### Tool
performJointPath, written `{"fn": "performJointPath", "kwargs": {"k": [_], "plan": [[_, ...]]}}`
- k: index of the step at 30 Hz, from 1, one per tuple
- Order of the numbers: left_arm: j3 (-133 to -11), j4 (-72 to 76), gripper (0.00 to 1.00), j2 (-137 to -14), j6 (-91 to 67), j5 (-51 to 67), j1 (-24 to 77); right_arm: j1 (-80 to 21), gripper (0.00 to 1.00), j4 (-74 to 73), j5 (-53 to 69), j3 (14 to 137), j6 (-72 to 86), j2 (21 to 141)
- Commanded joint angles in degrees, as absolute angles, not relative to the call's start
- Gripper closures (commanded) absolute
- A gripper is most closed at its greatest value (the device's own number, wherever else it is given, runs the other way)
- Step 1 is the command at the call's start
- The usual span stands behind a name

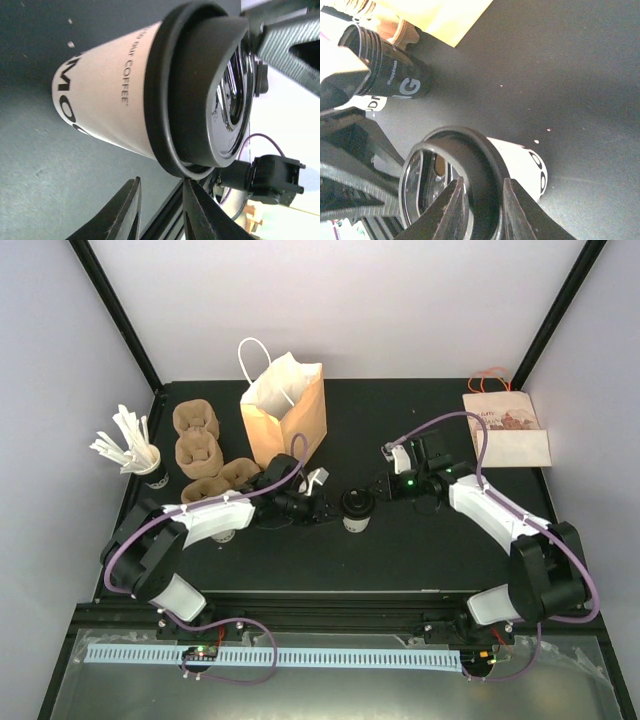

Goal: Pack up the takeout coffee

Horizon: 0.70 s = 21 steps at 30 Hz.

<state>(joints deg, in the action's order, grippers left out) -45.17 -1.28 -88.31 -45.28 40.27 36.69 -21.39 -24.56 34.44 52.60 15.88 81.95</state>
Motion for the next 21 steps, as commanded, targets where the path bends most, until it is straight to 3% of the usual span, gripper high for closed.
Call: {"fn": "performJointPath", "kwargs": {"k": [1,21], "plan": [[-49.59,-2.6,0.75,-90.26,-42.07,38.11,34.31,-21.8,0.76,-28.47,33.86,51.15,17.16,79.94],[-51.72,-4.07,0.71,-90.04,-39.56,41.61,30.3,-21.47,0.73,-26.46,30.31,49.75,21.81,74.47]]}}
